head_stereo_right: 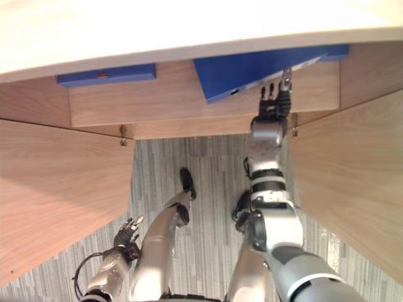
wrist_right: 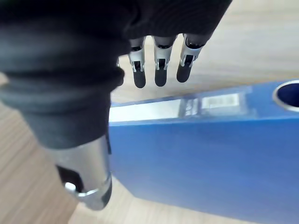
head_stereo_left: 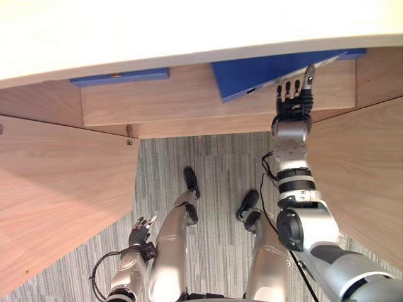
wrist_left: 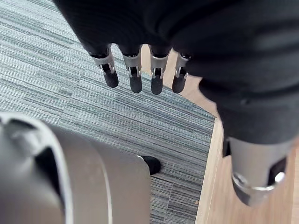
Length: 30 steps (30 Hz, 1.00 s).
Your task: Walk over to the cabinet, pick up the folder, carry it to the office cabinet, place the folder inside the office cabinet, then close the office cabinet door
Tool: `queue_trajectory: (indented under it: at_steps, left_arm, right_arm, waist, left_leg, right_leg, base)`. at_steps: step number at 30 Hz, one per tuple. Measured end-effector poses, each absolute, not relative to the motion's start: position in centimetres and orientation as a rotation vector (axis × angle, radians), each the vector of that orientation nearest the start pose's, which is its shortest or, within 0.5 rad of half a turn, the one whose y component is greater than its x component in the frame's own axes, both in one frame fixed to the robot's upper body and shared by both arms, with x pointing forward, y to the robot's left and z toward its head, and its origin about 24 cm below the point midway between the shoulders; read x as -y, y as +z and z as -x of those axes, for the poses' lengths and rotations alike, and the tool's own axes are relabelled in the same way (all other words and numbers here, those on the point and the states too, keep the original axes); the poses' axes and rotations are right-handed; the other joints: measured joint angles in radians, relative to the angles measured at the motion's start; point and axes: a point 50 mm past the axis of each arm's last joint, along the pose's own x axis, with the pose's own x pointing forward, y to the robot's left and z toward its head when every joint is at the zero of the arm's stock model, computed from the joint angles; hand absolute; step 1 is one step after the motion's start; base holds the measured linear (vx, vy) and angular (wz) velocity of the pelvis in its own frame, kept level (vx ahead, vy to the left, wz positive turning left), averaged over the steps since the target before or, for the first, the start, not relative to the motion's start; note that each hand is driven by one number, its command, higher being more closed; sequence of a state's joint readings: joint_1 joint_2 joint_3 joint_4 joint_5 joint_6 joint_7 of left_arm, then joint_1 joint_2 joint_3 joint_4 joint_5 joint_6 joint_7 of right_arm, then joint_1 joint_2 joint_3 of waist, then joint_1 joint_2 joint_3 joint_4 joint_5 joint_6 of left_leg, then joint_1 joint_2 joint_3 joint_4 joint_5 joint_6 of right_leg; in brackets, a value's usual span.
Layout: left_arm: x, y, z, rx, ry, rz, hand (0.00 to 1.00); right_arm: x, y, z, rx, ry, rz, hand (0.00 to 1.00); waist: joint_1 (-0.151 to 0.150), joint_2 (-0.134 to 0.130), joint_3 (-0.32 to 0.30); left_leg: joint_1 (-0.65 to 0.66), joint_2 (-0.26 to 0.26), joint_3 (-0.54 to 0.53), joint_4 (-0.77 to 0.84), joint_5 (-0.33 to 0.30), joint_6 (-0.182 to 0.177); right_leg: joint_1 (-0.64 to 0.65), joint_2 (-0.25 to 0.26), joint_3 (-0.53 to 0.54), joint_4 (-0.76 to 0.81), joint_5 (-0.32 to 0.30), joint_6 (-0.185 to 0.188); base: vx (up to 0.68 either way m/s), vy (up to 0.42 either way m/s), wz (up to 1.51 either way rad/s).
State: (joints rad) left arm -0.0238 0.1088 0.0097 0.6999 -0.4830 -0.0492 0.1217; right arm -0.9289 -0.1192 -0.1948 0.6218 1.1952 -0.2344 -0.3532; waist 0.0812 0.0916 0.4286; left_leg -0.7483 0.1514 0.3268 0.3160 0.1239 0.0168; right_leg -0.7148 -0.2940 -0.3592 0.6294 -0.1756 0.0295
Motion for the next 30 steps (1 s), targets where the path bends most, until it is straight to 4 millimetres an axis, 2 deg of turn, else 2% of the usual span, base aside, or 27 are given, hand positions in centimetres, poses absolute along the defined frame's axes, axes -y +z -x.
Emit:
queue_trajectory:
  at_steps: [4,13,21,30]
  left_arm:
    - [-18.7,-9.6,-20.6,-0.617,0.295,0.319,0.0]
    - [-18.7,-9.8,-20.9,-0.639,0.274,0.287,0.0]
    - [-18.8,-9.7,-21.1,-0.638,0.223,0.249,0.0]
    - [-19.8,-10.0,-20.7,-0.65,0.204,0.196,0.0]
  right_arm:
    - [16.4,17.9,-39.4,0.199,-0.247,-1.235,0.0]
    - [14.9,16.4,-39.1,0.151,-0.174,-1.133,0.0]
    - [13.0,15.4,-39.1,0.085,0.001,-0.849,0.0]
    - [13.5,15.3,-39.6,0.04,0.133,-0.548,0.0]
  waist:
    - [0.0,0.0,0.0]
    - [-0.003,0.0,0.0]
    - [0.0,0.001,-0.001]
    - [0.017,0.002,-0.001]
  left_leg:
    - [0.002,0.001,0.0,-0.011,0.008,0.003]
    - [0.02,-0.002,-0.003,-0.053,0.031,-0.006]
    - [0.022,-0.005,-0.013,-0.078,0.053,-0.004]
    - [0.021,-0.006,-0.032,-0.093,0.071,-0.005]
  right_leg:
    - [0.0,0.006,0.0,-0.011,0.005,-0.001]
    - [0.002,0.016,0.001,-0.021,0.008,-0.004]
    - [0.002,0.025,-0.002,-0.034,0.014,-0.007]
    - [0.004,0.03,-0.014,-0.034,0.016,-0.009]
  base:
    - [0.04,0.0,-0.03]
    - [0.01,-0.002,-0.01]
    - [0.0,-0.003,0.0]
    - [0.01,-0.025,0.02]
